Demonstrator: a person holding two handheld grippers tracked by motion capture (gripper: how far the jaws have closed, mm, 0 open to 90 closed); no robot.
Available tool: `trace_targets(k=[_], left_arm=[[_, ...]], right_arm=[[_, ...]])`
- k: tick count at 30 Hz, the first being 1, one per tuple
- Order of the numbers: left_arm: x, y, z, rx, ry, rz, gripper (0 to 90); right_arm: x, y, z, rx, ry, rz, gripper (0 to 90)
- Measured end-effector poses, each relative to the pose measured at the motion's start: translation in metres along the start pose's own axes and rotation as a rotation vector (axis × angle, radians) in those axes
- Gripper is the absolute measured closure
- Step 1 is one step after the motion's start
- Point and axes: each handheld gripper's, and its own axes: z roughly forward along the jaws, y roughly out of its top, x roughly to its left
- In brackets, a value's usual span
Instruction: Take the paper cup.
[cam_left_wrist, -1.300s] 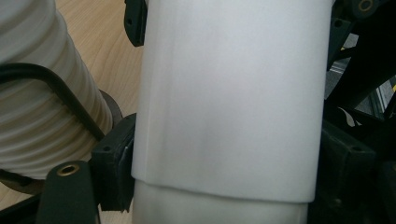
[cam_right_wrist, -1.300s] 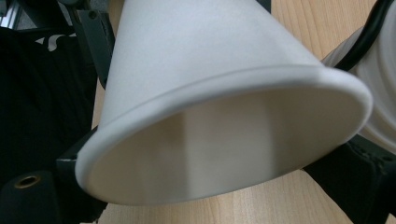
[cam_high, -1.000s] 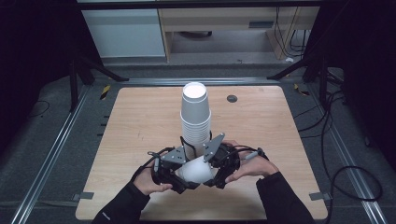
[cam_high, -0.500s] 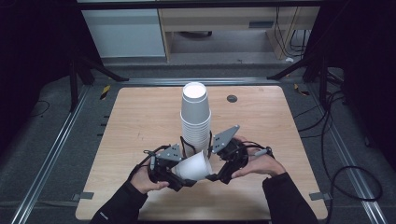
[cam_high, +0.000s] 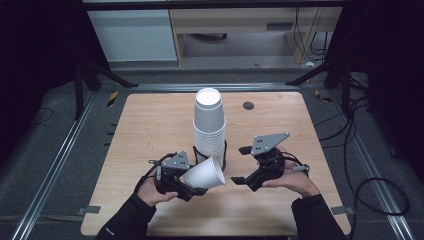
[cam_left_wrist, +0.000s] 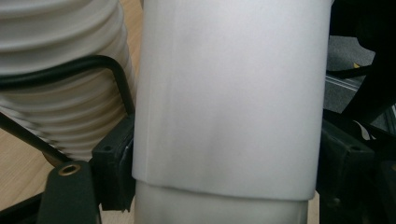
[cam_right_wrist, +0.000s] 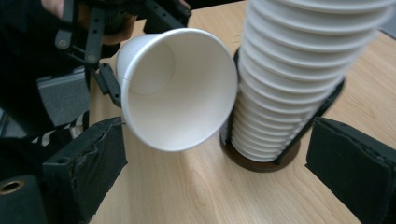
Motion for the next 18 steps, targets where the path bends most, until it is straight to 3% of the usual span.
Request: trace_targets(k=[7,10,12,14,18], left_arm=[[-0.003,0.001,0.002,-0.041,-0.001,-0.007,21.4],[-0.005,0.002,0.005,-0.035,0.003,0.001,21.4],[-0.006,0.002,0.006,-0.039,0.001,0.004,21.4],[-0.006,0.003,0.007,-0.037,0.002,0.006,21.4],[-0.006,0.004,0.007,-0.041,0.002,0.008,21.4]], right_arm=[[0.0,-0.014,-0.006,-0.076,-0.056,0.079,5.1],[-0.001,-0.019,-0.005,-0.137,-0.087,0.128,5.3],[-0.002,-0.022,-0.004,-0.145,-0.096,0.157,6.6],[-0.002,-0.024,-0.003,-0.136,-0.108,0.15,7.5],[0.001,-0.026,-0.003,-0.163,-0.088,0.155,8.6]])
